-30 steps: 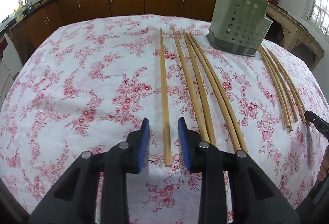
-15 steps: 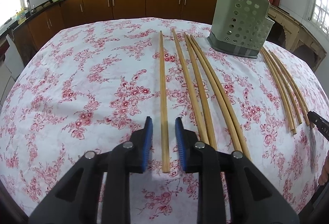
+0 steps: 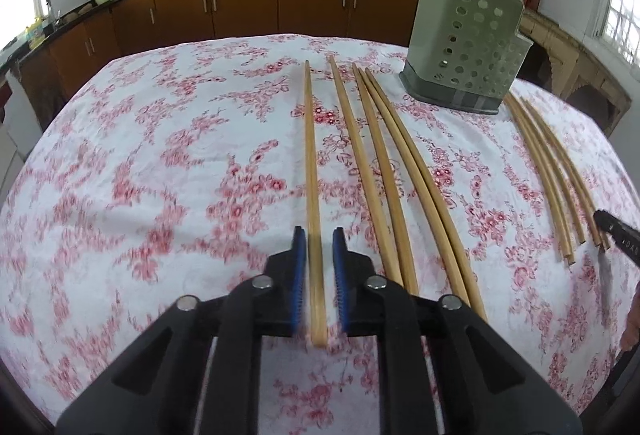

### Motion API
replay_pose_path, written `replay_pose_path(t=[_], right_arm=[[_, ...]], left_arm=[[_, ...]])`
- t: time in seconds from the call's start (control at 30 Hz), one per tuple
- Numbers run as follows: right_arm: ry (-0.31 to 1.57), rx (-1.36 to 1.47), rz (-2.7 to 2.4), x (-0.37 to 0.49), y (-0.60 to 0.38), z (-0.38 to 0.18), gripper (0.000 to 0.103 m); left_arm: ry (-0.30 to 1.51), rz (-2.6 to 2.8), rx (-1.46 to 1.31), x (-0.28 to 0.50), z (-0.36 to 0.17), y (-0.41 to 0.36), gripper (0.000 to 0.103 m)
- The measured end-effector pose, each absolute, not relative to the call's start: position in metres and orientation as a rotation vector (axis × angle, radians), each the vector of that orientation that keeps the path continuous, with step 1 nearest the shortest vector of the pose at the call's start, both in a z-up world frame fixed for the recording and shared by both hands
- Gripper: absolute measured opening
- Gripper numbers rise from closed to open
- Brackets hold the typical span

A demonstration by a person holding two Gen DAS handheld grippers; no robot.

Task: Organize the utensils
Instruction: 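Close the left tool on a bamboo chopstick while the right tool grasps another chopstick, then lift the left tool's chopstick toward the green holder while the right tool carries its chopstick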

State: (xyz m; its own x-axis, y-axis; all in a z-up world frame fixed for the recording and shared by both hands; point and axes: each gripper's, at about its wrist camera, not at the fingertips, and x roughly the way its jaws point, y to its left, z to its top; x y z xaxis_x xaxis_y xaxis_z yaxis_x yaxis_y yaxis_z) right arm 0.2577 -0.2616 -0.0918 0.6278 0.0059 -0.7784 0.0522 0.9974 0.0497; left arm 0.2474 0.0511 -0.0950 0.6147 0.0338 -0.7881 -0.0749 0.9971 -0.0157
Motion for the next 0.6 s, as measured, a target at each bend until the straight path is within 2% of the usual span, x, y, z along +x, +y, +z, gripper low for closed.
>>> replay_pose_path(t=[0.07,0.23,0.6], right_arm=[[0.923,0.061,-0.016,0.265,-0.261,-0.090,0.008],[0.957,0.089,-0.029,0.280,-0.267,-0.090,0.007],[0.874,0.066,-0.031,0.274,-0.265,-0.095,0.008]], left_arm=[[0.944,0.050,-0.037,0.258,-0.093,0.051,0.008],[0.970,0.039,-0.015,0.276,-0.093,0.051,0.008],[0.906,0.034,-0.049,0.268,-0.096,0.057,0.010]])
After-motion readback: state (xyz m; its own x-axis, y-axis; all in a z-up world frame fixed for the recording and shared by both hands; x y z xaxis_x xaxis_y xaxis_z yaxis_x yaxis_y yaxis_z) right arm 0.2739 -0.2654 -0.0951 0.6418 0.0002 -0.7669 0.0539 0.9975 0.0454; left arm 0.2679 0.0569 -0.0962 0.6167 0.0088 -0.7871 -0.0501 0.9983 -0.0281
